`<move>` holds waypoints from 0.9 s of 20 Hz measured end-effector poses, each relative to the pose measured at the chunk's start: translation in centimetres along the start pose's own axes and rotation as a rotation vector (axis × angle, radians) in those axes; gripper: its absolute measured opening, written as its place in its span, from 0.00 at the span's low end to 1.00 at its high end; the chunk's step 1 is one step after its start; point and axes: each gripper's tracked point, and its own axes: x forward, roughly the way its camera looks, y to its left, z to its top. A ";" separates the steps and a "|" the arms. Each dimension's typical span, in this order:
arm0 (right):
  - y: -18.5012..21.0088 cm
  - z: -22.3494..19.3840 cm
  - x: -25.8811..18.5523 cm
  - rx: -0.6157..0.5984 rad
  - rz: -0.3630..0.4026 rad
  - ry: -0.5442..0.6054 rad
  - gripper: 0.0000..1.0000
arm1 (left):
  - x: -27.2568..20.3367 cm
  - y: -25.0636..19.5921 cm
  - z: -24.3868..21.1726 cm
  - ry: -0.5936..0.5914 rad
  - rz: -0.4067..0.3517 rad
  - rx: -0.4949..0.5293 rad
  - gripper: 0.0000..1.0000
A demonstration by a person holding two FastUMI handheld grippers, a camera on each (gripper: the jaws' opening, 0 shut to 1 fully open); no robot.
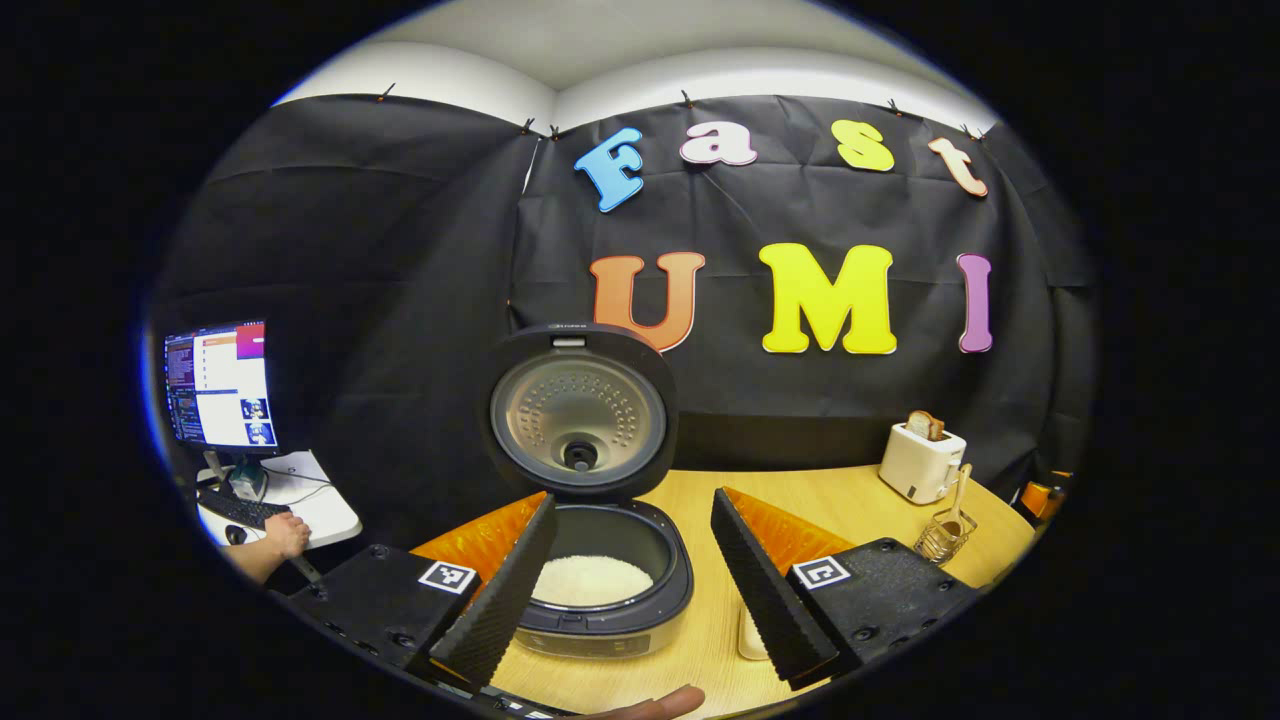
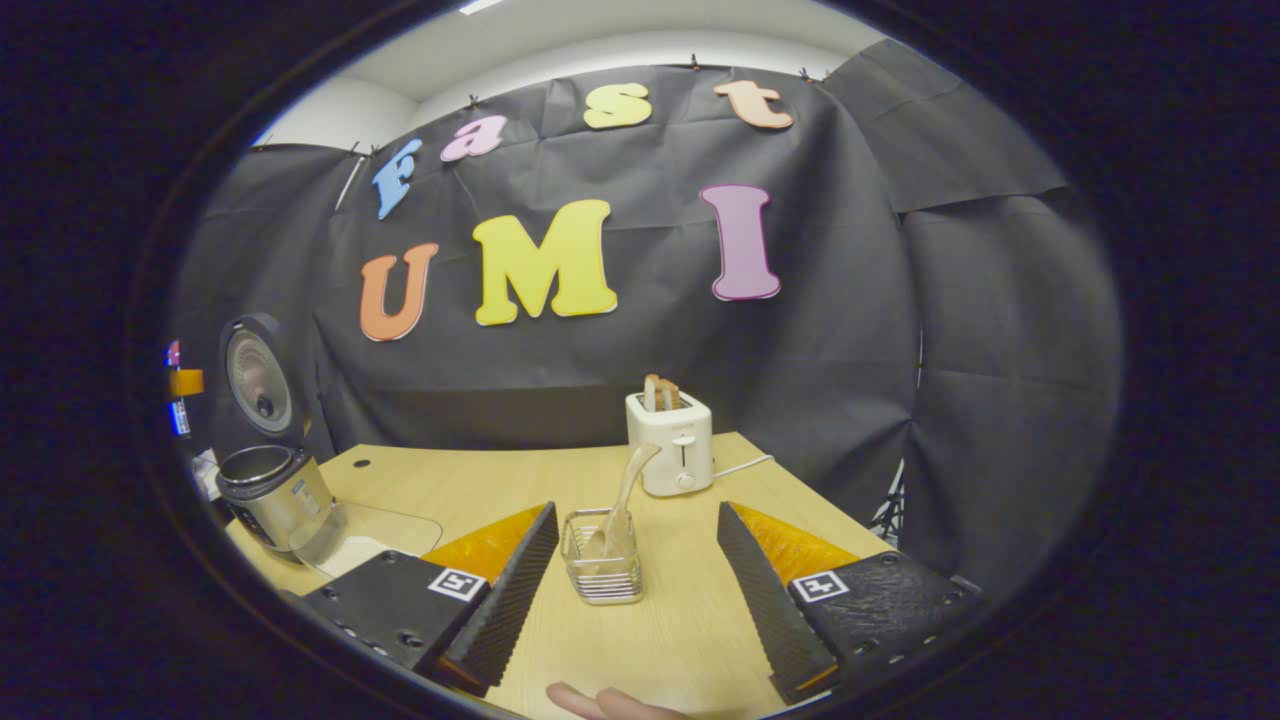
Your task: Close the left gripper, press the button to open the rice cooker; take a wooden spoon from the chopstick holder with the right hand, scoop a spoonful of rice and pour it into the rice cooker, then put the wooden spoon back into the chopstick holder.
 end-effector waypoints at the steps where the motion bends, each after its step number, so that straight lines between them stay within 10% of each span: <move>1: -0.3 -0.2 -0.2 0.011 0.002 0.003 0.95 | 0.6 -0.3 0.8 -0.003 0.007 0.003 0.99; 18: -2.7 -1.8 0.1 0.118 0.056 0.059 0.96 | 6.7 0.3 14.7 -0.211 0.136 0.078 0.98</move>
